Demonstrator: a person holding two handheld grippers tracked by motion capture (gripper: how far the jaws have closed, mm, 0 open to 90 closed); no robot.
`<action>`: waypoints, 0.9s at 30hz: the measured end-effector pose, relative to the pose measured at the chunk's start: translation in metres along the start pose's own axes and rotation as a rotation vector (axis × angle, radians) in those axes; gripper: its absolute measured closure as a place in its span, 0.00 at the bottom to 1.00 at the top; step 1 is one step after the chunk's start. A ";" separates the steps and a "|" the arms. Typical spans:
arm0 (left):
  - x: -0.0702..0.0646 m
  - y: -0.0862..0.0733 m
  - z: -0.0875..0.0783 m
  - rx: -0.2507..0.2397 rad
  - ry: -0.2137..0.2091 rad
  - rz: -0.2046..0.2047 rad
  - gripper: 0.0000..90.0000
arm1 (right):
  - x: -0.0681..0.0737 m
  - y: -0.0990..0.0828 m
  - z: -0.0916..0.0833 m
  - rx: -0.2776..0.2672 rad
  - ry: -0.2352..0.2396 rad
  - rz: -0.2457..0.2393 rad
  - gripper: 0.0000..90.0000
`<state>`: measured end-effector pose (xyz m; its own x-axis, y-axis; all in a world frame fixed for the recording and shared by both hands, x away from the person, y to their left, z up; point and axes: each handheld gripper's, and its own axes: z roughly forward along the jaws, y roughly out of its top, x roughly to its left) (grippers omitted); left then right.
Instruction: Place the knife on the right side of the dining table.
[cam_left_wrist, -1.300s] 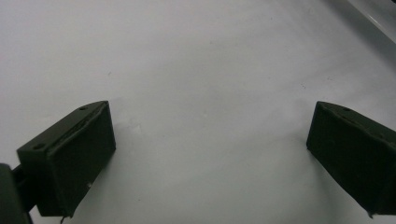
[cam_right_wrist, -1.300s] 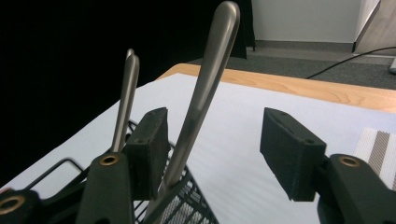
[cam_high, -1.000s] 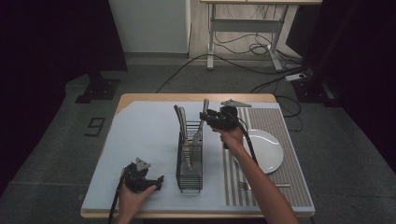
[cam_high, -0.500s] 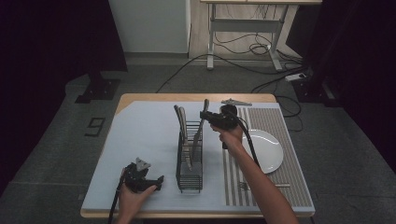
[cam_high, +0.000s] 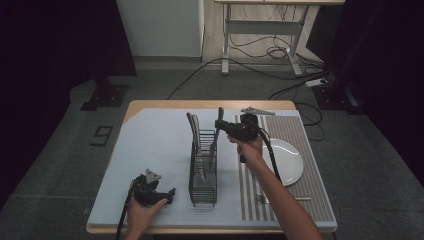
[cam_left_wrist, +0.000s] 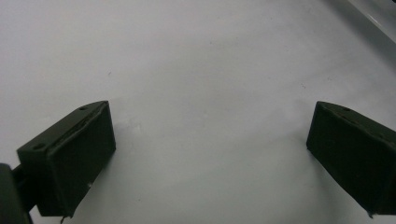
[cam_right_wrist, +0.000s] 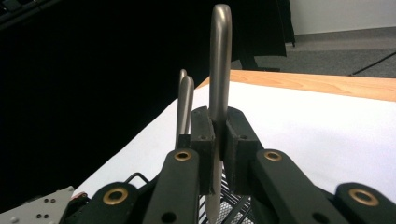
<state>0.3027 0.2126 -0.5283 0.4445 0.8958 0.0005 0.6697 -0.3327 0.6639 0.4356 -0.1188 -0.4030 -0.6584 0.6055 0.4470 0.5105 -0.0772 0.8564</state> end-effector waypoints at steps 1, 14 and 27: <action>0.000 0.000 0.000 0.000 0.000 0.000 0.01 | 0.000 0.000 -0.002 -0.010 0.007 0.009 0.93; 0.000 0.000 0.000 0.000 0.000 -0.002 0.01 | 0.002 0.025 -0.048 -0.182 0.045 0.049 0.93; 0.000 0.000 0.000 -0.001 0.000 -0.002 0.01 | 0.000 0.047 -0.091 -0.297 0.036 0.042 0.94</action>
<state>0.3028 0.2125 -0.5284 0.4435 0.8963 -0.0008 0.6702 -0.3310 0.6643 0.4089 -0.1946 -0.3386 -0.6621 0.5687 0.4881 0.3574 -0.3330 0.8726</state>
